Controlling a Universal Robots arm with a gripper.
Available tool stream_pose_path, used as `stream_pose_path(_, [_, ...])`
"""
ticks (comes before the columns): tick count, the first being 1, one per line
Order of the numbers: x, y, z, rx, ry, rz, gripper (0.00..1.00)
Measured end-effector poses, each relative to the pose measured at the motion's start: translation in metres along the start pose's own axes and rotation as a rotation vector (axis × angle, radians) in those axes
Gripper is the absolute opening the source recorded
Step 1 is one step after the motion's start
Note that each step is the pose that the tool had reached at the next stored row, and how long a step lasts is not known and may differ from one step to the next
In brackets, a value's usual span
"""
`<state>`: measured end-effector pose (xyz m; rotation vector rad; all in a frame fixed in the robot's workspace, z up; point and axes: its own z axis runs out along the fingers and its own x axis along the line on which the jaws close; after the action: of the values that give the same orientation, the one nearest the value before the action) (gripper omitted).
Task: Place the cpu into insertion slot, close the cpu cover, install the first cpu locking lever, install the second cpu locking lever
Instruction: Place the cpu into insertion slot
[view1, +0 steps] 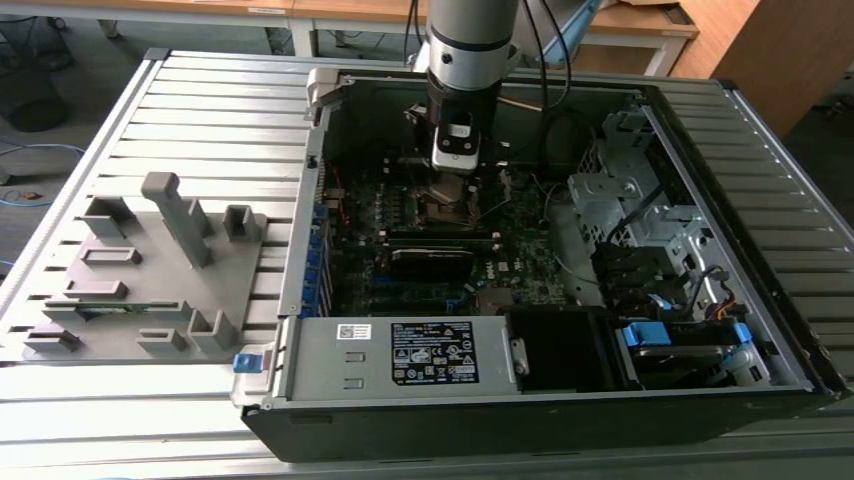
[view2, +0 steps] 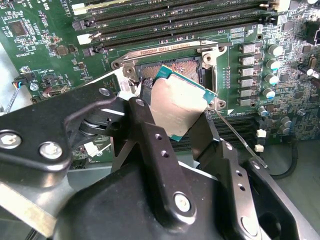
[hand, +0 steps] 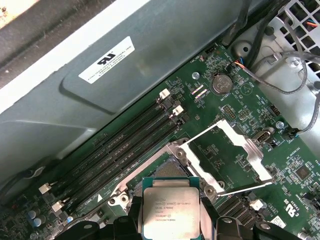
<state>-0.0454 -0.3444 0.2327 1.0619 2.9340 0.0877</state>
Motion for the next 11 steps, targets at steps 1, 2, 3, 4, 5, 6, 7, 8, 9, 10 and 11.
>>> stream_pose_path(1, [0.0000,0.0000,0.0000,0.0000,0.0000,0.000,0.54])
stream_pose_path(2, [0.0000,0.0000,0.0000,0.0000,-0.0001,0.001,0.54])
stream_pose_path(3, [0.0000,0.0000,0.0000,0.0000,-0.0002,0.003,0.54])
stream_pose_path(4, [0.0000,0.0000,0.0000,0.0000,-0.0004,0.006,0.54])
stream_pose_path(5, [0.0000,0.0000,0.0000,0.0000,-0.0008,0.013,0.54])
stream_pose_path(6, [0.0000,0.0000,0.0000,0.0000,-0.0012,0.020,0.54])
stream_pose_path(7, [0.0000,0.0000,0.0000,0.0000,-0.0015,0.026,0.54])
stream_pose_path(8, [0.0000,0.0000,0.0000,0.0000,-0.0016,0.026,0.54])
stream_pose_path(9, [0.0000,0.0000,0.0000,0.0001,-0.0016,0.026,0.54])
stream_pose_path(10, [0.0000,0.0000,0.0000,0.0000,-0.0016,0.027,0.54])
stream_pose_path(11, [0.0000,0.0000,0.0000,0.0001,-0.0016,0.027,0.54])
